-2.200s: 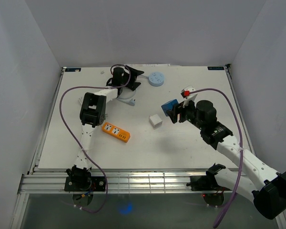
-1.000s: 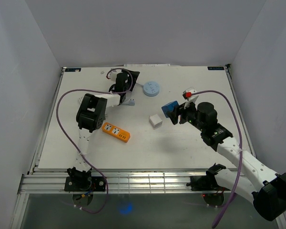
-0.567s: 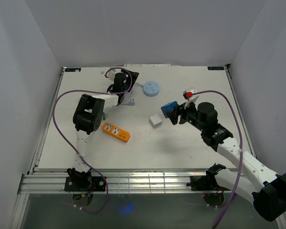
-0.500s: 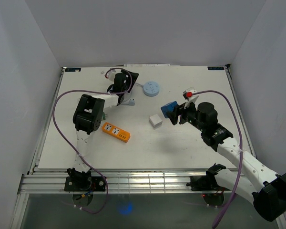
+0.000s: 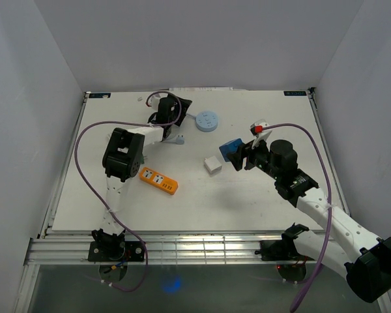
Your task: Insert the plug
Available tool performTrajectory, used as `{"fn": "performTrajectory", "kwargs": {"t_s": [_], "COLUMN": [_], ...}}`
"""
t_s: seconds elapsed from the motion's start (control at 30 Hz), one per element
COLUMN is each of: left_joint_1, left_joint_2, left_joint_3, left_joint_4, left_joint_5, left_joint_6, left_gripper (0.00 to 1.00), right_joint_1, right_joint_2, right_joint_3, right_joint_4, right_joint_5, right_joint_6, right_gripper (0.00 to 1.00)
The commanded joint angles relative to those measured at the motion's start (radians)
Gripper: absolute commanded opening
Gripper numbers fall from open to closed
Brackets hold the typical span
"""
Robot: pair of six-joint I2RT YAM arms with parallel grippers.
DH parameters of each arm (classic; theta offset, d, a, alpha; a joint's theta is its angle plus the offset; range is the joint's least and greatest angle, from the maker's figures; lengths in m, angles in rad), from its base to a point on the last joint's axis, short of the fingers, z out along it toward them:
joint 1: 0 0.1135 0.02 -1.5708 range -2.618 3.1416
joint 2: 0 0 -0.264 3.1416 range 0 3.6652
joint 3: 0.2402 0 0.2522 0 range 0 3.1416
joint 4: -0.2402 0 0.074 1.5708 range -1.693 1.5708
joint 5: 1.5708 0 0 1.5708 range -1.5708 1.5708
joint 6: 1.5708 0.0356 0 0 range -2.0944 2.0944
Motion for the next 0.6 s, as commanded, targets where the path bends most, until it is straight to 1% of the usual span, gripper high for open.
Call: {"fn": "performTrajectory", "kwargs": {"t_s": [0.0, 0.1, 0.17, 0.23, 0.33, 0.47, 0.57], "left_joint_1": [-0.004, -0.007, -0.009, -0.009, -0.012, -0.011, -0.011], "left_joint_2": [0.031, 0.082, 0.116, 0.125, 0.105, 0.038, 0.024], "left_joint_3": [0.093, 0.171, 0.219, 0.233, 0.195, 0.107, 0.101], "left_joint_4": [-0.037, -0.089, -0.118, -0.156, -0.161, -0.115, -0.11], "left_joint_5": [0.011, -0.009, -0.012, -0.007, -0.027, -0.05, -0.038], "left_joint_6": [0.004, 0.023, 0.02, 0.01, 0.004, 0.027, 0.069], "left_gripper": [0.81, 0.77, 0.76, 0.76, 0.76, 0.78, 0.78], "right_joint_1": [-0.007, -0.005, -0.005, -0.008, -0.007, -0.008, -0.008], "right_joint_2": [-0.009, -0.008, -0.003, 0.0, 0.002, -0.001, -0.006], "right_joint_3": [0.005, 0.008, 0.011, 0.016, 0.016, 0.009, 0.006], "right_joint_4": [0.092, 0.094, 0.098, 0.098, 0.098, 0.098, 0.098], "right_joint_5": [0.006, 0.006, 0.002, 0.0, 0.003, 0.003, 0.0], "right_joint_6": [0.001, 0.003, 0.003, 0.004, 0.003, 0.001, 0.001], "right_gripper": [0.08, 0.08, 0.08, 0.08, 0.08, 0.08, 0.08]}}
